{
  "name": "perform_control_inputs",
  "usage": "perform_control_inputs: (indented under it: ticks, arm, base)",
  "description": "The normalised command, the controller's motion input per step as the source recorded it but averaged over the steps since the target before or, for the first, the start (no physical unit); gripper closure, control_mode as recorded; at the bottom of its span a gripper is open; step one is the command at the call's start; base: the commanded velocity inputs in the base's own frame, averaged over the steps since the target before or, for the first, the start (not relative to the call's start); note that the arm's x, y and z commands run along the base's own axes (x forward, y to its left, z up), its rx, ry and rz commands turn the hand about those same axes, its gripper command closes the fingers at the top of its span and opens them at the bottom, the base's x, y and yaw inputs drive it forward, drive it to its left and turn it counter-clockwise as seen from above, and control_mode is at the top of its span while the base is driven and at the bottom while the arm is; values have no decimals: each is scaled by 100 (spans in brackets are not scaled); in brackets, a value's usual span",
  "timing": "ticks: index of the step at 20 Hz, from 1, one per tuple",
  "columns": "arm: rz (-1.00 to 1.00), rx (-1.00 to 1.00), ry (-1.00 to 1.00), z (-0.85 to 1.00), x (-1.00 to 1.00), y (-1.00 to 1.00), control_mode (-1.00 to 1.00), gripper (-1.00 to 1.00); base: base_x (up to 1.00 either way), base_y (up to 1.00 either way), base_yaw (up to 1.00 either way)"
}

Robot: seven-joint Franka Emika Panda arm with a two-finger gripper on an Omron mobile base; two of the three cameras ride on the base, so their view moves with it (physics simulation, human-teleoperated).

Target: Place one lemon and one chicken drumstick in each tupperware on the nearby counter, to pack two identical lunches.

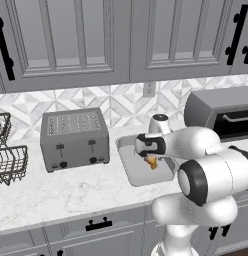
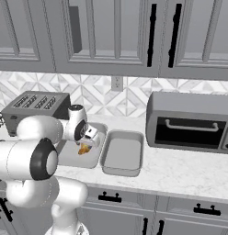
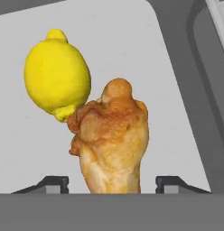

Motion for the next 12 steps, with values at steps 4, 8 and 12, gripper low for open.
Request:
perform_control_inputs:
  ticks: [4,8,12]
  arm:
    - [0,0,6,12,0,0,-100,-100]
    - [0,0,0,64,-43,-8,-100,-100]
    - [0,0,-2,75,-93,-25,-100,-100]
  base:
    - [0,0,0]
    - [0,0,0]
    - [0,0,0]
